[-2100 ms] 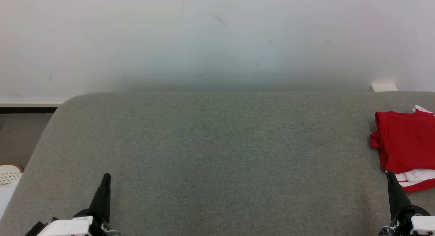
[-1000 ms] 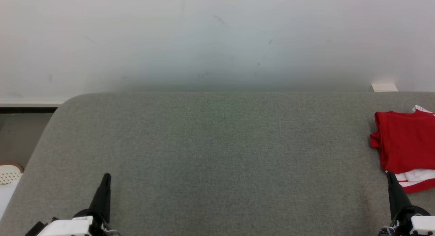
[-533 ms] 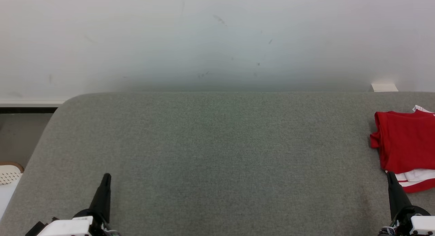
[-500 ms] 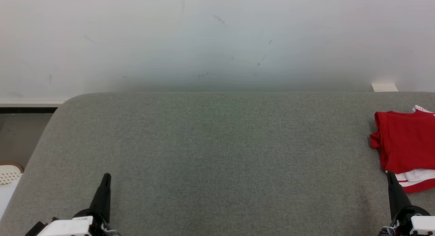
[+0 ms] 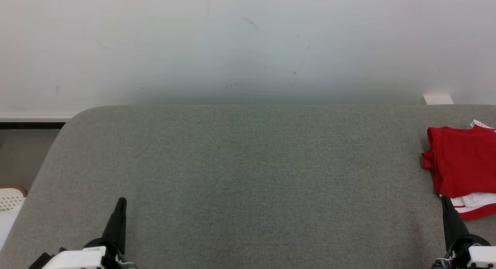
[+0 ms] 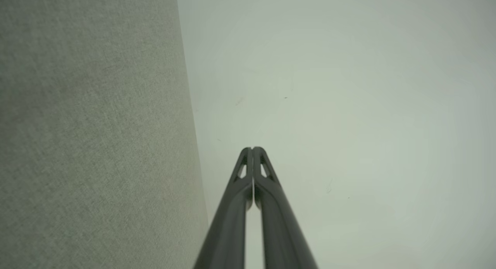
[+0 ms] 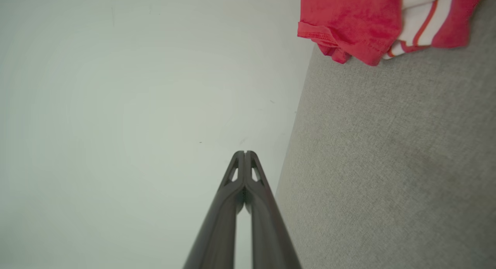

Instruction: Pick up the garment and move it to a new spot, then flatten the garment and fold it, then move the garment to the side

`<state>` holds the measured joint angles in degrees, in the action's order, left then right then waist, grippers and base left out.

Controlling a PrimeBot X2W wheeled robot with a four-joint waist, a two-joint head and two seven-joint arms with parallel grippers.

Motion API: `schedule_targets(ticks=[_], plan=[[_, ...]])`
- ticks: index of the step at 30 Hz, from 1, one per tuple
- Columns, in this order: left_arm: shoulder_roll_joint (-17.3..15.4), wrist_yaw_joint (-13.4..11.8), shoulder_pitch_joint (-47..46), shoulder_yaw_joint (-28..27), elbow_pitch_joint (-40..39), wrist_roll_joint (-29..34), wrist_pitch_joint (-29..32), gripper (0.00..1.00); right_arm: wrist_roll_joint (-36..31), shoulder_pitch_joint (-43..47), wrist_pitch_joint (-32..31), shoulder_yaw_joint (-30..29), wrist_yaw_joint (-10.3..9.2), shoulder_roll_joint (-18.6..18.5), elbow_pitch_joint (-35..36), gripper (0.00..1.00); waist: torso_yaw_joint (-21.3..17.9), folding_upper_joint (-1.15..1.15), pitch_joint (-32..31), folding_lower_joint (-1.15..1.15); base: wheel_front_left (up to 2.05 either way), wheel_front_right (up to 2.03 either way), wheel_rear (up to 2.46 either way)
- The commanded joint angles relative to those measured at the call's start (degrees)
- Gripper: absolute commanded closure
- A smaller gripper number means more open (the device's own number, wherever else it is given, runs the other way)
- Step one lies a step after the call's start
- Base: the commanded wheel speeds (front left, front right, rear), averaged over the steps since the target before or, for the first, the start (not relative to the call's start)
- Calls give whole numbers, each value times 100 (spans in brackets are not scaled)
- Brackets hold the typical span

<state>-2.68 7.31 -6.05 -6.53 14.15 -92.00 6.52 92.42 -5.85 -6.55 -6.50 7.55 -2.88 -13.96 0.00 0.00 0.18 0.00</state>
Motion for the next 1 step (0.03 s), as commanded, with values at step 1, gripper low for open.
schedule_targets(ticks=[1], plan=[[-38, 35, -38, -11, -16, -78, 23, 100, -6, -70, -19, -25, -12, 1, -13, 100, 0, 0, 0, 0, 0, 0, 0]])
